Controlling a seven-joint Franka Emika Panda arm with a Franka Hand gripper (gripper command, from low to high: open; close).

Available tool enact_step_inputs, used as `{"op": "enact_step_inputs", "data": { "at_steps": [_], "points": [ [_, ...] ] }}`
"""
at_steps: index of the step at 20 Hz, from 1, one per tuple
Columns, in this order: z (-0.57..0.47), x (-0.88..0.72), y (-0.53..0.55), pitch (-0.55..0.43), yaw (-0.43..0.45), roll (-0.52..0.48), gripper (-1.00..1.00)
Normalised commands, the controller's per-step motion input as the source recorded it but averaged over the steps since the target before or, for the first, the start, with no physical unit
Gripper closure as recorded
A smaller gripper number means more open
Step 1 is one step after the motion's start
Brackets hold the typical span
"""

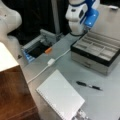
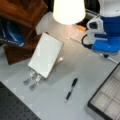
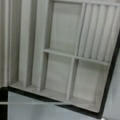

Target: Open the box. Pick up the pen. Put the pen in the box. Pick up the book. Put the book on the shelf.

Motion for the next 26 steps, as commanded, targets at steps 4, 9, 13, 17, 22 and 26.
{"op": "enact_step_inputs", "data": {
  "at_steps": [4,9,13,17,22,26],
  "points": [
    [0.12,0.19,-0.33,0.188,0.162,-0.393,-1.00],
    [0.07,0.20,-0.34,0.109,0.184,-0.327,-1.00],
    [0.01,0.23,-0.28,0.083,0.239,-0.329,-1.00],
    [-0.03,0.26,-0.21,0.036,0.215,-0.310,-1.00],
    [-0.01,0.28,-0.19,0.116,-0.020,-0.157,-1.00],
    [0.04,0.33,-0.20,0.151,0.076,-0.166,-1.00]
  ]
}}
